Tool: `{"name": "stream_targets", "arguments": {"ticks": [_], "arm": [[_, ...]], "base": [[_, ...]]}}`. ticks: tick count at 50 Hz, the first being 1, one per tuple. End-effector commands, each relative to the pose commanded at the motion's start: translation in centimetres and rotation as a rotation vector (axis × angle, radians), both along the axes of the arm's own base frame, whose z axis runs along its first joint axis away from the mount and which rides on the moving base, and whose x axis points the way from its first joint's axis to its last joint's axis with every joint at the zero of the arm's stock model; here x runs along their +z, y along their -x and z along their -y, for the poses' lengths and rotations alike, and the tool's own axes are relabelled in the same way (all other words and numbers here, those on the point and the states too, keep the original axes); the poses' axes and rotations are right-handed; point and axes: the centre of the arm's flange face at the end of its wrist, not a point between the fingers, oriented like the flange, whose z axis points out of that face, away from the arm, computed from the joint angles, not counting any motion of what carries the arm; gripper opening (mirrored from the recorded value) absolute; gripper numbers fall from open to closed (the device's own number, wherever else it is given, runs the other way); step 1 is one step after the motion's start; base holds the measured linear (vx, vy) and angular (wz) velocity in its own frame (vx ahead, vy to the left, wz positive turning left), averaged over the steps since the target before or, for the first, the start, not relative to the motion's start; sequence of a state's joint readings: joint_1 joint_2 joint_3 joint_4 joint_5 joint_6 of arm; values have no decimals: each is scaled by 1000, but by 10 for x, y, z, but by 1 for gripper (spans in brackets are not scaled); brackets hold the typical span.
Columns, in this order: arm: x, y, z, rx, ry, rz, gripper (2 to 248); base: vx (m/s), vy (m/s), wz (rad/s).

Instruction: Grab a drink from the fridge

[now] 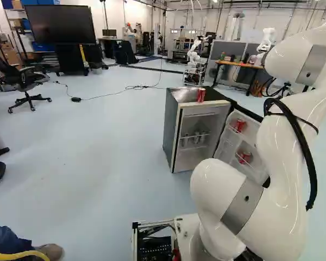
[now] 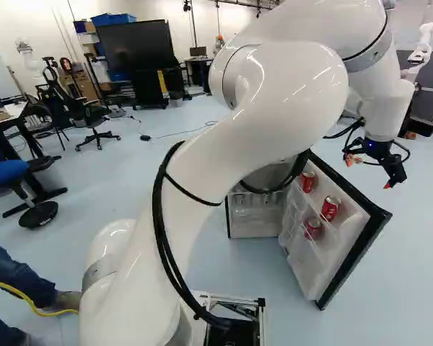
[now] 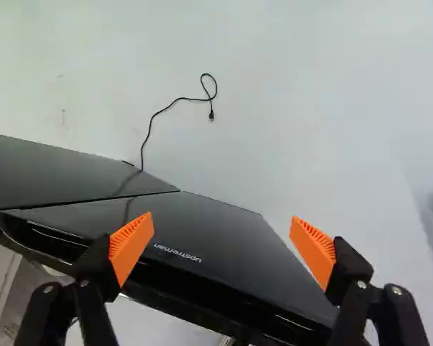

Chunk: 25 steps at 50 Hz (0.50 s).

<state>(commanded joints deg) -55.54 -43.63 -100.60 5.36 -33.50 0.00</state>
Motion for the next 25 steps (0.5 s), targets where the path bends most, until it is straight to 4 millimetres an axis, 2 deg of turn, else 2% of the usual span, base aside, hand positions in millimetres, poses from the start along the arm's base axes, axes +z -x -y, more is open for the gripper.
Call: {"name": "stream_targets", "arguments": {"ticks": [25], "arm": [[2, 16, -23, 0, -31, -21, 247]], "base": [[0, 0, 0]]}}
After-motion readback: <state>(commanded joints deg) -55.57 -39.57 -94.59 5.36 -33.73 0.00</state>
